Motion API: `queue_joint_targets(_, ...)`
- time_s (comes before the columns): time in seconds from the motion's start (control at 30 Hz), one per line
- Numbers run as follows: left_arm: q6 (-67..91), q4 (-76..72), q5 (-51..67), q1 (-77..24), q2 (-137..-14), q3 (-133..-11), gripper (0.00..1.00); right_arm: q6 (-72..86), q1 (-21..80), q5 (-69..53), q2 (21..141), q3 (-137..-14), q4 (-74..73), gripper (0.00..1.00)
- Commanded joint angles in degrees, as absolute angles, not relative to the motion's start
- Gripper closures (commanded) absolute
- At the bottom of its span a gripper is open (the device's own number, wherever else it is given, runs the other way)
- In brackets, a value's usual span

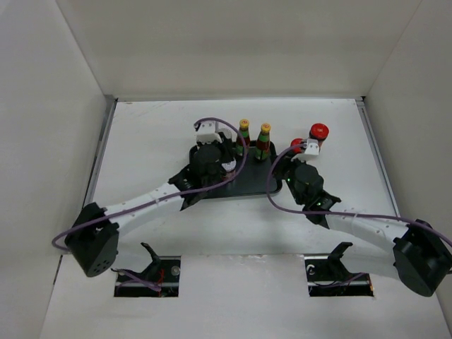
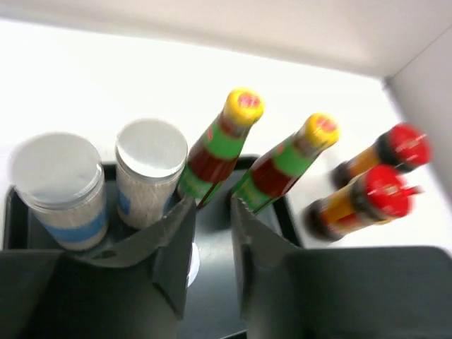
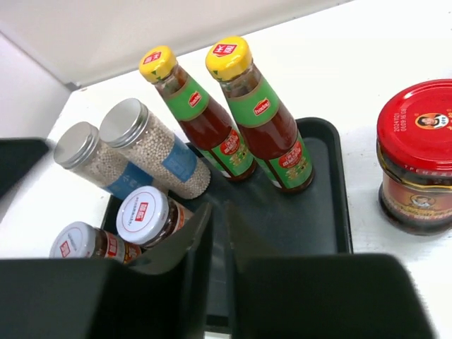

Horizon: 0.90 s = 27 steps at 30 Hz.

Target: Organize the condiment bottles

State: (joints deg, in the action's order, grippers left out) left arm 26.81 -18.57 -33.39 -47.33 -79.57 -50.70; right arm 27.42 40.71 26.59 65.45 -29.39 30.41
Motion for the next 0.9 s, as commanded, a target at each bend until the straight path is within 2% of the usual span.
queue_joint_targets(0.0,25.05,-24.87,-33.22,-46.02,-71.83,-45.72,0.81,27.95,39.86,27.42,65.04,-30.84,30.86,0.86)
queue_joint_targets(0.13,30.48,-23.91,-34.80,-40.40,-62.16,-35.97,0.87,27.77,40.03,29.78,64.78,-33.48,26.38,0.87)
queue_joint_targets(0.47,44.19,-20.39,-31.29,-26.42,-43.43,-16.19,0.86,25.23,40.12,36.99,67.85,-43.85,10.21,0.86)
queue_joint_targets(0.53,46.14,-21.18,-30.33,-24.22,-41.67,-13.37,0.85,24.79,39.33,39.54,67.50,-44.12,7.40,0.80)
queue_joint_targets(0.73,51.93,-22.67,-21.98,-17.89,-40.52,-10.11,0.83,26.01,37.13,42.10,61.45,-42.27,2.91,0.52)
queue_joint_targets(0.87,50.99,-21.81,-19.43,-14.03,-40.35,-9.76,0.81,25.32,34.33,41.22,65.63,-46.84,1.92,0.35)
